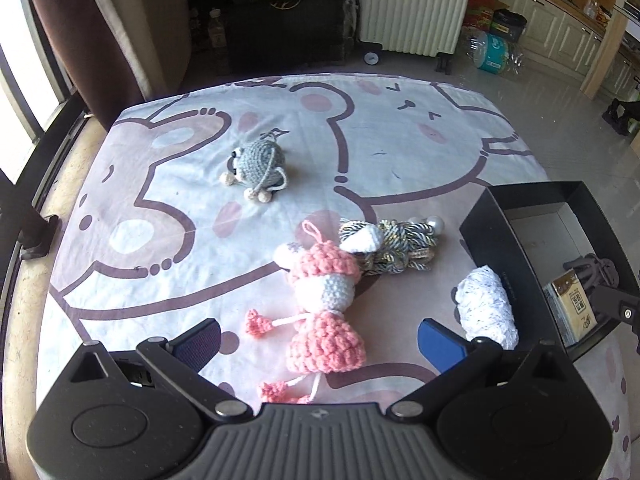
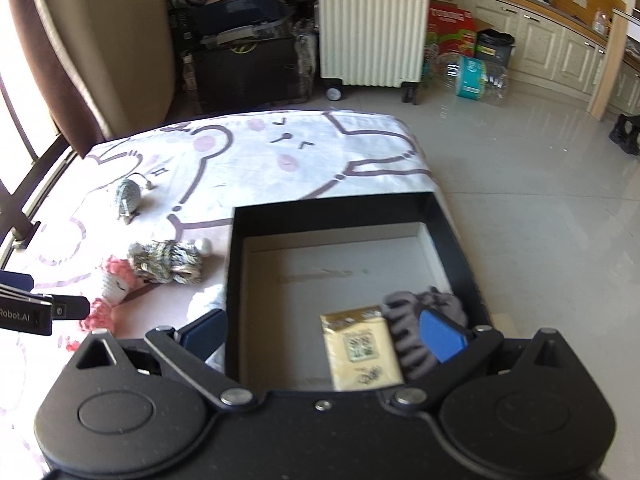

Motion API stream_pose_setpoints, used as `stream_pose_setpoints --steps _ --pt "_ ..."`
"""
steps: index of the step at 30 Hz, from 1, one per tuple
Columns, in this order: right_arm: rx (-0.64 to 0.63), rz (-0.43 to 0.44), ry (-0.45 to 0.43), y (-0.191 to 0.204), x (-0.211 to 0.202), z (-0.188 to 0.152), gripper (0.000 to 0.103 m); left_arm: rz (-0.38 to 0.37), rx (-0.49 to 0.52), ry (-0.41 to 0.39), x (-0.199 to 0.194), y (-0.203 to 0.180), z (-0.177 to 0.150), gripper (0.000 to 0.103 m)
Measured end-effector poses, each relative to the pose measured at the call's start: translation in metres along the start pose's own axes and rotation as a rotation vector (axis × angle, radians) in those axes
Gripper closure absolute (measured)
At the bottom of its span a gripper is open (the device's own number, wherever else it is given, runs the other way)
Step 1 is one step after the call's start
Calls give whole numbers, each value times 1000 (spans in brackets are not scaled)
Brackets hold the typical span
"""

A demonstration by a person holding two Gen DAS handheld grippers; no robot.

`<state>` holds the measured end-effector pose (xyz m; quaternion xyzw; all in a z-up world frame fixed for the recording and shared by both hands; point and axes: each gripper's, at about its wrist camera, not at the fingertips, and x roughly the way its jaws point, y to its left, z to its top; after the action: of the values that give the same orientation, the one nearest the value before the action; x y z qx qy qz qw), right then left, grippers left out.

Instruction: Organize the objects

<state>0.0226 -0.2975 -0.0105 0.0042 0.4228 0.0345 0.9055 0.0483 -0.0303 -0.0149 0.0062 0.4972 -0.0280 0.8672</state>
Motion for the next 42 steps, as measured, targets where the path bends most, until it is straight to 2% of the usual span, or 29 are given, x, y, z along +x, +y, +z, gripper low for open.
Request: stream_pose_setpoints --steps 14,25,30,36,39,42 --pt "-116 75 -9 63 13 18 0 44 -96 -41 -14 51 -9 0" --pt "-134 114 -3 84 15 18 0 83 -155 -62 -20 85 -19 0" --pt "-128 121 2 86 16 18 0 50 -147 -86 -21 85 -21 0" --pt "-50 198 12 84 16 23 0 34 -139 -88 -14 80 -15 0" --pt "-20 200 -27 84 12 26 0 0 -115 -77 -5 75 -11 0" --pt "-85 159 -78 90 8 29 0 -49 -98 -79 6 68 -8 0"
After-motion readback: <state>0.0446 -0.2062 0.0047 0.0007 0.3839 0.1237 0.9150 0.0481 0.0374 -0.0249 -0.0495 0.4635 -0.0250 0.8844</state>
